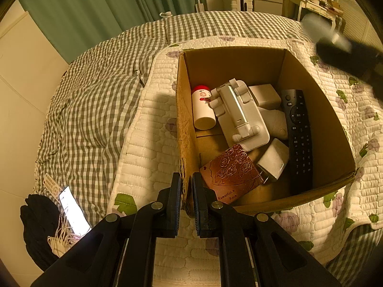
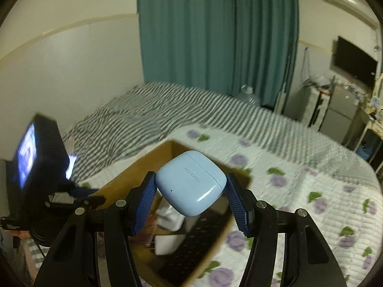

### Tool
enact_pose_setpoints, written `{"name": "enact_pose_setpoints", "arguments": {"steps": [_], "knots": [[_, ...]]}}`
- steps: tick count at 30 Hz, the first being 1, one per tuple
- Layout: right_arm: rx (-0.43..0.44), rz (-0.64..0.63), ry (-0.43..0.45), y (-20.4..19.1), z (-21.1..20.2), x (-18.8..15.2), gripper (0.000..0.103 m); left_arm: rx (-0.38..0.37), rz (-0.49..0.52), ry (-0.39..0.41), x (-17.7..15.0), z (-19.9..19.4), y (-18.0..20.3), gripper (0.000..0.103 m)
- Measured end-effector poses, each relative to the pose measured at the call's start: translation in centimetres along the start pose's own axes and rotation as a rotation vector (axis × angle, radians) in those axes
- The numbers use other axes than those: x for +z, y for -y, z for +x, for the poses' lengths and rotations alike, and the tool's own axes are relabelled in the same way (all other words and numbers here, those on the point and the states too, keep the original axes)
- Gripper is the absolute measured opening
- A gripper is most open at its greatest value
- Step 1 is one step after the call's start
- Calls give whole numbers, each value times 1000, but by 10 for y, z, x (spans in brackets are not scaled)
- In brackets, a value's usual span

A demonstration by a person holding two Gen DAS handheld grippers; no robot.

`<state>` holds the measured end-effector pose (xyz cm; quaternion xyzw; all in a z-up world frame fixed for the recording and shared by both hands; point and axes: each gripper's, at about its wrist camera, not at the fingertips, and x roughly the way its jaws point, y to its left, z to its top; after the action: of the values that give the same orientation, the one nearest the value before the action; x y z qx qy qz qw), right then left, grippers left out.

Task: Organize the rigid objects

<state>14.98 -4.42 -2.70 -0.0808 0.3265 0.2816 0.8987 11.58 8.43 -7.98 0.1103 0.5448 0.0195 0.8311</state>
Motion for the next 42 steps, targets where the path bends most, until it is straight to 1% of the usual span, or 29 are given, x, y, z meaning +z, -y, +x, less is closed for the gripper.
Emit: {"name": "enact_pose_setpoints", "arguments": {"steps": [4,8,17,20,21,22,23,26,28,30,35,39,42], "knots": [[-3,-12,-92,-9,32,-17,58,-4,0,2,0,0,1,8],[-16,-10,-146,-11,47,-29,58,-6,-1,3,0,0,0,8],[-55,26,-180,-4,59,-33,58,-8,-2,4,0,1,1,8],[-71,34,-205,-3,63,-34,58,-8,-1,4,0,0,0,8],[-81,32,-207,-3,64,-34,64,-9,-1,4,0,0,0,8],[-92,32,-200,-3,62,-35,76,-10,-3,4,1,1,0,8],[-98,36,-186,-2,59,-35,79,-11,-3,4,1,1,0,8],[-95,51,-156,1,48,-33,80,-10,-2,5,1,1,0,8],[-106,55,-133,3,41,-34,83,-11,-5,2,1,1,0,8],[-110,61,-110,5,33,-38,86,-13,-6,4,2,1,0,8],[-117,103,-54,10,15,-52,87,-13,-6,4,2,1,0,8],[-108,169,-34,17,4,-65,87,-16,-10,1,2,0,-1,8],[-110,204,-39,21,-4,-73,87,-25,-18,-5,2,-1,-3,8]]}}
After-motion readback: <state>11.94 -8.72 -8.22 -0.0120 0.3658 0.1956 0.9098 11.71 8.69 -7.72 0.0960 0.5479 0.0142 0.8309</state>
